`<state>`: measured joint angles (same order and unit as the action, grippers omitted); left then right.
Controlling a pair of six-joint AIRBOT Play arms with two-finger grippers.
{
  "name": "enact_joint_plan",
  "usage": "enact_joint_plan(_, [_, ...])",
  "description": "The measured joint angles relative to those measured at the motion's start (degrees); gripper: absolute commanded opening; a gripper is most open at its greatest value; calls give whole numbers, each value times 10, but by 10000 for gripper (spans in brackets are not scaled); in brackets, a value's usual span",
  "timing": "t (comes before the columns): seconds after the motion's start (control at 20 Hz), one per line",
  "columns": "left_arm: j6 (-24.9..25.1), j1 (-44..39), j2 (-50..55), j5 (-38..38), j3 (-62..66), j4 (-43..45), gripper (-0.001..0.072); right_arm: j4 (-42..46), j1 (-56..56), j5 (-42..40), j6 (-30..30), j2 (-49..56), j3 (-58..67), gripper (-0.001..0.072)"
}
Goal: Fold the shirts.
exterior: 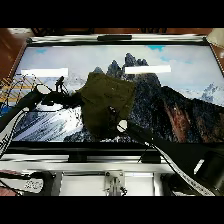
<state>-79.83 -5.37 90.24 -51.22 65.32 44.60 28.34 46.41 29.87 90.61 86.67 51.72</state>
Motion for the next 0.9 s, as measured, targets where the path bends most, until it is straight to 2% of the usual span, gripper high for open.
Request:
enact_joint_plan(0.1, [13, 0, -16, 0, 2, -4, 57, -1, -3, -6, -17, -16, 0, 68])
enact_joint_plan(0.2, [32, 0, -47, -13, 10, -7, 57, 38, -12, 0, -34, -55, 1, 68])
enact_joint_plan(0.45, [70, 3, -190, -77, 50, -9, 57, 118, -85, 87, -52, -240, 1, 68])
enact_joint_plan(0.7, [22, -1, -335, -114, 68, -15, 57, 140, -180, 204, -15, -427, 1, 67])
enact_joint_plan(0.9, [-10, -31, -358, -145, 38, -7, 58, 197, -208, 297, 37, -452, -3, 68])
